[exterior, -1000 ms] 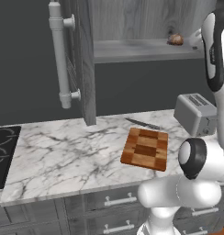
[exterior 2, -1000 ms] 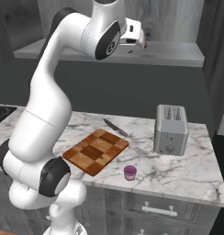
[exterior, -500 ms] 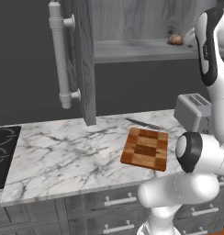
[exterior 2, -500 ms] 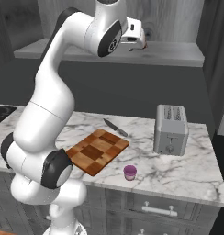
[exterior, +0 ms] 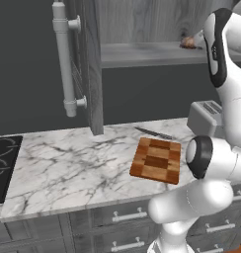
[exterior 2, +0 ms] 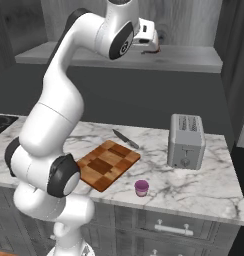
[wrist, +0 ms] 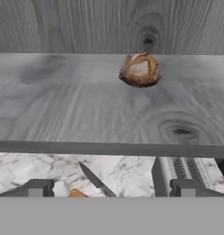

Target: Pick the bread, place it on the cutting board, pick the jam, place it on the counter, and close the cabinet.

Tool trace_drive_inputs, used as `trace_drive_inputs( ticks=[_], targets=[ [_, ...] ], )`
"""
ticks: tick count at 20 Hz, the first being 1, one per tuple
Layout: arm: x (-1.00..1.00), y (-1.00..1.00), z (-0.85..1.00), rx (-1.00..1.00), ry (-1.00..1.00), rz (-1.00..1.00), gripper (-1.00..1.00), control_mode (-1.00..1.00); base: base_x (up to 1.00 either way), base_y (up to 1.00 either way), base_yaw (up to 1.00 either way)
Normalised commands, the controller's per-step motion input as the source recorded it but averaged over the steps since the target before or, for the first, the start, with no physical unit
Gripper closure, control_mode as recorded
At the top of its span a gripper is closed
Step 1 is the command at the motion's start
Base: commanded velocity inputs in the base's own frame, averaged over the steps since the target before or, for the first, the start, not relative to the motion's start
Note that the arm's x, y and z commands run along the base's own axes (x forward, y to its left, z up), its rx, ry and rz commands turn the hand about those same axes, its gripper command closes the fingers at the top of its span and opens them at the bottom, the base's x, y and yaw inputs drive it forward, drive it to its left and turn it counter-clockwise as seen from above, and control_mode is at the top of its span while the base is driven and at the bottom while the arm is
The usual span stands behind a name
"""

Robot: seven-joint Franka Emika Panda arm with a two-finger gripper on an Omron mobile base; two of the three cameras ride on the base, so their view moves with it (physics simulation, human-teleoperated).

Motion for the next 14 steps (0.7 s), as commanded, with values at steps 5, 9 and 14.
trace_drive_inputs(
  ticks=[5, 9, 14],
  targets=[
    [0.27, 0.00, 0.00, 0.00, 0.00, 0.00, -1.00, -1.00, 0.00, 0.00, 0.00],
    [0.33, 0.00, 0.00, 0.00, 0.00, 0.00, -1.00, -1.00, 0.00, 0.00, 0.00],
    [0.33, 0.00, 0.00, 0.00, 0.00, -0.03, -1.00, -1.00, 0.00, 0.00, 0.00]
  ],
)
